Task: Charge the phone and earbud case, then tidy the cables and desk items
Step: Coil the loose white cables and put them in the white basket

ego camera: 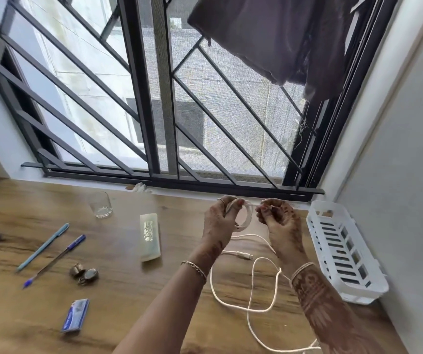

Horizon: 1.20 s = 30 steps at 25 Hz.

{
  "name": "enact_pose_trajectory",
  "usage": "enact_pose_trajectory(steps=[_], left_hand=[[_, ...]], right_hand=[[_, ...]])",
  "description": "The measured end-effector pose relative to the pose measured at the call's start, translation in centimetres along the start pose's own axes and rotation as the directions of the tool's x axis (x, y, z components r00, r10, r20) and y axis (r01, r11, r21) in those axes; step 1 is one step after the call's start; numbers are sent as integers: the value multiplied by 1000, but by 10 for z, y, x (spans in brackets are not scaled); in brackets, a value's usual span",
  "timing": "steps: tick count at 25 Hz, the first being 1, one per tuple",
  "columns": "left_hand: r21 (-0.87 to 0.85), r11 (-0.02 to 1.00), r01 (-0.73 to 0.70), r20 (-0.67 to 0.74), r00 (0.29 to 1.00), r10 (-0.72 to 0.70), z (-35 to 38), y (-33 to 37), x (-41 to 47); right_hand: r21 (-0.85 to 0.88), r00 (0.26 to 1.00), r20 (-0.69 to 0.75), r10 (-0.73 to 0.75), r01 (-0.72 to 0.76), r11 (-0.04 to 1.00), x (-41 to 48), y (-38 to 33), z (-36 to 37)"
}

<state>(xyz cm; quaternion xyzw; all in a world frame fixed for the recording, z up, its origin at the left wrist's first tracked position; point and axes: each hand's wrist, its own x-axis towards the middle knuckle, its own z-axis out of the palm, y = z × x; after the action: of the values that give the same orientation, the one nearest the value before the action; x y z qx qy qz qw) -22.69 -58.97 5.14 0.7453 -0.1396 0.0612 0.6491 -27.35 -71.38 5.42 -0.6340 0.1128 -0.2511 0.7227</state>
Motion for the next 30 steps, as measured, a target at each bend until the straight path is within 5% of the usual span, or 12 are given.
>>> enact_pose_trajectory(steps=[7,15,17,24,27,30], left_hand=[[-149,986,73,-75,994,-85,9,2,-5],[-116,991,68,-76,994,-77,17,-1,-9],[-222,969,105,-51,992,-119,18,-1,-10],[-167,984,64,19,998,-62,16,2,-8],[-24,1000,16,21,1000,-16,13,-11,-2],[-85,996,27,59,998,-22,17,-15,-5]], right_hand=[[-101,998,-29,58,-60,993,-4,18,4],[101,973,61,224,-230,968,-10,18,11],[12,976,103,190,-192,981,-10,19,11],[-192,990,93,110,-91,977,-1,10,4],[-115,969,160,190,-173,978,-2,0,1],[41,941,213,262,-277,960,-5,-2,-6]])
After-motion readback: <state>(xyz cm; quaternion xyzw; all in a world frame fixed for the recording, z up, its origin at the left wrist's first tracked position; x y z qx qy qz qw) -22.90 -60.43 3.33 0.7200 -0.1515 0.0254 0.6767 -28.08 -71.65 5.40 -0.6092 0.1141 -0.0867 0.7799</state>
